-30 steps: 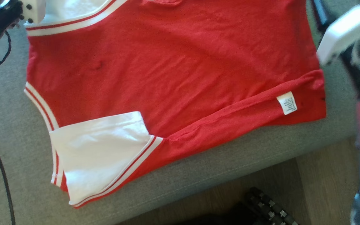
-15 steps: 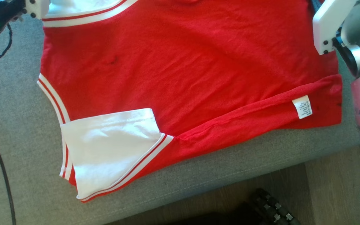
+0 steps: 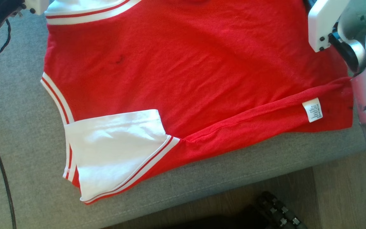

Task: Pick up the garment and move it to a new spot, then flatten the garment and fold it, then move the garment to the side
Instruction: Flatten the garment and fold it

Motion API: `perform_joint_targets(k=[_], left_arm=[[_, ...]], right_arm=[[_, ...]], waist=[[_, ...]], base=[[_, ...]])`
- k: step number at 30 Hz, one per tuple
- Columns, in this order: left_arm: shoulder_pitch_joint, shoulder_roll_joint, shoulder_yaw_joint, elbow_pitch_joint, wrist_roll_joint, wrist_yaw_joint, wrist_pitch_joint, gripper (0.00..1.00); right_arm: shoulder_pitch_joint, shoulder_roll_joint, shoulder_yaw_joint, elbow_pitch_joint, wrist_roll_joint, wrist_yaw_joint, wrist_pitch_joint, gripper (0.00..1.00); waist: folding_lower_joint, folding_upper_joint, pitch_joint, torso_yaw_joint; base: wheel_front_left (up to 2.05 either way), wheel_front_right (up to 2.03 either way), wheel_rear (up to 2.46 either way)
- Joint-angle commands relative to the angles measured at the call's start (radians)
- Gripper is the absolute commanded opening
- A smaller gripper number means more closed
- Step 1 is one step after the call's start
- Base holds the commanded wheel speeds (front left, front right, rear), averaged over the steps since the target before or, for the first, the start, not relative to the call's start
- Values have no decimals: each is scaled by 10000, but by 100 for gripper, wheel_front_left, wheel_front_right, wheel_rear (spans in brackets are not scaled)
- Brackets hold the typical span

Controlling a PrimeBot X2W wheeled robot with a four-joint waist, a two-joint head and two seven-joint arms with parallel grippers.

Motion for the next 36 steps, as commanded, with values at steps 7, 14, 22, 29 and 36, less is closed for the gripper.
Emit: perform_joint_targets(k=[7, 14, 22, 29, 36], left_arm=[[-615, 508, 239, -5, -184, 10, -334, 0], [-832, 444, 308, 126, 44, 23, -1269, 0], [-1175, 350, 389, 491, 483, 71, -2667, 0], [-1461, 148, 536, 690, 740, 104, -4141, 0], [-731, 58, 440, 413, 241, 41, -4743, 0]], right_arm=[[185, -314, 252, -249, 282, 0, 504, 0], [26, -335, -528, -468, -180, 0, -257, 0], [-364, 168, -2157, -249, -812, 0, -1654, 0], [-910, 576, -3352, 58, -1271, 0, -3076, 0], [-505, 759, -3383, 490, -1302, 0, -3237, 0]], waist=[[0, 0, -91, -1], [0, 0, -149, 5], [0, 0, -204, 133], [0, 0, -264, 299], [0, 0, -668, 451]], base=[[0, 0, 0], [0, 0, 0], [0, 0, 0], [0, 0, 0], [0, 0, 0]])
